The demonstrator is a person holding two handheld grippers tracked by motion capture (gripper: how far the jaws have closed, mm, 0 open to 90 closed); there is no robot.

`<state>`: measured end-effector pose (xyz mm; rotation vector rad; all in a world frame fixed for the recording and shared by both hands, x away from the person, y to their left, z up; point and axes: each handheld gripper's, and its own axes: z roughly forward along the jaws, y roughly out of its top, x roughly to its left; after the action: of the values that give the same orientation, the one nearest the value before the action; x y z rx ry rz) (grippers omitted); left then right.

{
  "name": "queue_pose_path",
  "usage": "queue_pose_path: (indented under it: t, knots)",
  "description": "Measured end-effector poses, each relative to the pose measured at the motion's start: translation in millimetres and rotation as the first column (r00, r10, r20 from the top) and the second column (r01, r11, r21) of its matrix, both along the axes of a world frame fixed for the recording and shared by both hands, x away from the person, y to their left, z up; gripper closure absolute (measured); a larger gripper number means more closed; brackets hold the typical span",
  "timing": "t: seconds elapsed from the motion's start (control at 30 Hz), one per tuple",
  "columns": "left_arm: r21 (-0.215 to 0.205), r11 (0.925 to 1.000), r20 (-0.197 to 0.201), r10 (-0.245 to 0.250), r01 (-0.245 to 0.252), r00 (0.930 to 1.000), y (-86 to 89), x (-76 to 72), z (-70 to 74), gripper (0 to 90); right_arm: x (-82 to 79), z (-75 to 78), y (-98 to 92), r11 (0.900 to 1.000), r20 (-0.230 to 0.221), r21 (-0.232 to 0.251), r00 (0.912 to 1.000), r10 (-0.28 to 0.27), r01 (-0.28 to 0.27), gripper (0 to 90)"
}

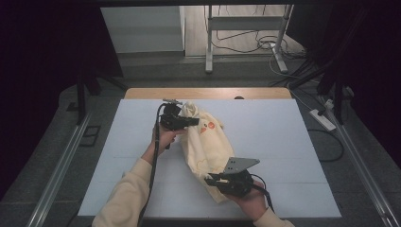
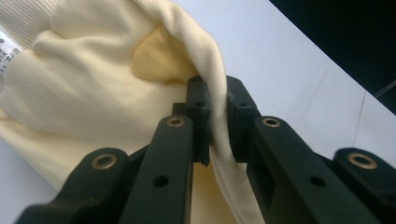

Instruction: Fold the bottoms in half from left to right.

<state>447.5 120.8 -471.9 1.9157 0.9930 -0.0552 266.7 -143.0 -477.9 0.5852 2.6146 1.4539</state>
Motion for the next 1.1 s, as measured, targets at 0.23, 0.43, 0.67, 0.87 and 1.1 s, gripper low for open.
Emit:
queue_pose_path:
  t: [0.23, 0.43, 0.67, 0.87, 1.1]
  knots:
    - [0.009, 1.0000, -0.008, -0.001, 0.001, 1.0000, -6.5, 1.2, -3.1, 81.5, -1.2, -0.4, -9.7, 1.000, -0.006, -0.001, 0.9998, -0.021, 0.021, 79.4]
    - [0.014, 0.9999, -0.017, -0.001, 0.001, 0.9999, -10.2, 3.2, -7.6, 81.4, -1.6, -1.6, -15.5, 0.999, -0.009, 0.001, 0.9992, -0.038, 0.038, 79.3]
    - [0.022, 0.9997, -0.021, -0.007, 0.007, 0.9998, -15.4, 3.9, -11.3, 81.1, -2.3, -4.5, -20.5, 0.999, -0.020, -0.006, 0.9986, -0.049, 0.049, 79.3]
    - [0.036, 0.9993, -0.020, -0.010, 0.010, 0.9997, -20.4, 4.2, -13.7, 81.0, -2.3, -7.1, -23.6, 0.998, -0.029, -0.006, 0.9980, -0.057, 0.057, 79.3]
    - [0.046, 0.9989, -0.027, -0.007, 0.008, 0.9996, -24.4, 6.1, -18.8, 80.9, -0.6, -9.4, -27.7, 0.998, -0.037, -0.014, 0.9971, -0.066, 0.065, 79.4]
